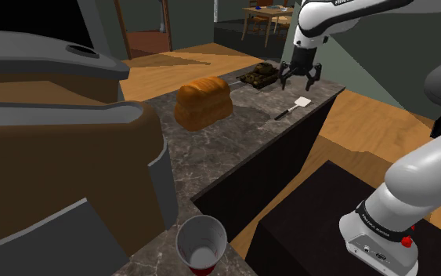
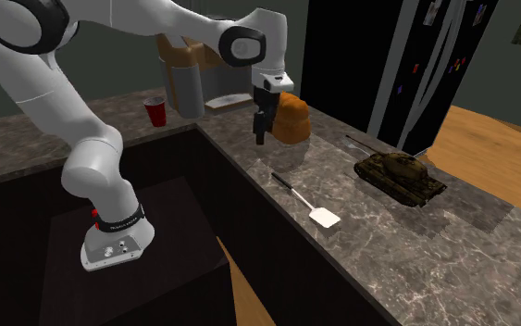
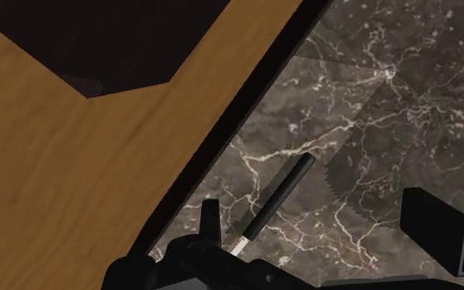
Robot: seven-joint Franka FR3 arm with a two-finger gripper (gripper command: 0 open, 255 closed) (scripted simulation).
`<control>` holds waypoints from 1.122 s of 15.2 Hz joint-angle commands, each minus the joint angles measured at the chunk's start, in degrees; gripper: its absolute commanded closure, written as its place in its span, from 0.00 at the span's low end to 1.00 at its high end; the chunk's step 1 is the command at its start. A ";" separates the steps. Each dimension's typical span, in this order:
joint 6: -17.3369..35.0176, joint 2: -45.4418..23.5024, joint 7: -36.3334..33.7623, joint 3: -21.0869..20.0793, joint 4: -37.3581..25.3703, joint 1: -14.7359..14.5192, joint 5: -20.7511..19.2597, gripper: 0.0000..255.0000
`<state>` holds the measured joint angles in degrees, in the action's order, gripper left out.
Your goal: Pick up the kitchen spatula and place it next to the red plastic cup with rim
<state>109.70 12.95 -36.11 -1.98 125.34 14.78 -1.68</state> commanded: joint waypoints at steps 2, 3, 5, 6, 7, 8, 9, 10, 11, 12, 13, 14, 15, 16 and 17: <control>3.28 -4.97 -5.26 1.14 -1.79 1.79 0.85 0.00; 4.32 -6.60 -6.87 1.57 -2.41 2.34 1.19 0.00; 6.35 -9.78 -9.97 2.51 -3.64 3.42 1.95 0.00; 7.35 -11.33 -11.46 3.00 -4.24 3.94 2.38 0.00; 8.33 -12.85 -12.91 3.51 -4.82 4.46 2.84 0.00; 9.30 -14.34 -14.33 4.03 -5.40 4.97 3.35 0.00; 10.26 -15.80 -15.70 4.55 -5.95 5.48 3.89 0.00; 11.22 -17.23 -17.04 5.08 -6.49 6.00 4.47 0.00; 12.17 -18.64 -18.35 5.62 -7.00 6.51 5.09 0.00; 13.11 -20.02 -19.61 6.15 -7.49 7.03 5.75 0.00; 14.05 -21.37 -20.85 6.68 -7.95 7.55 6.45 0.00; 14.05 -21.37 -20.85 6.69 -7.95 7.54 6.45 0.00; 14.77 -21.72 -20.80 6.66 -7.58 7.53 6.52 0.00; 15.48 -22.08 -20.75 6.63 -7.22 7.51 6.60 0.00; 16.19 -22.45 -20.70 6.61 -6.88 7.50 6.67 0.00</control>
<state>125.21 -9.08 -56.76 4.63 118.22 22.27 4.87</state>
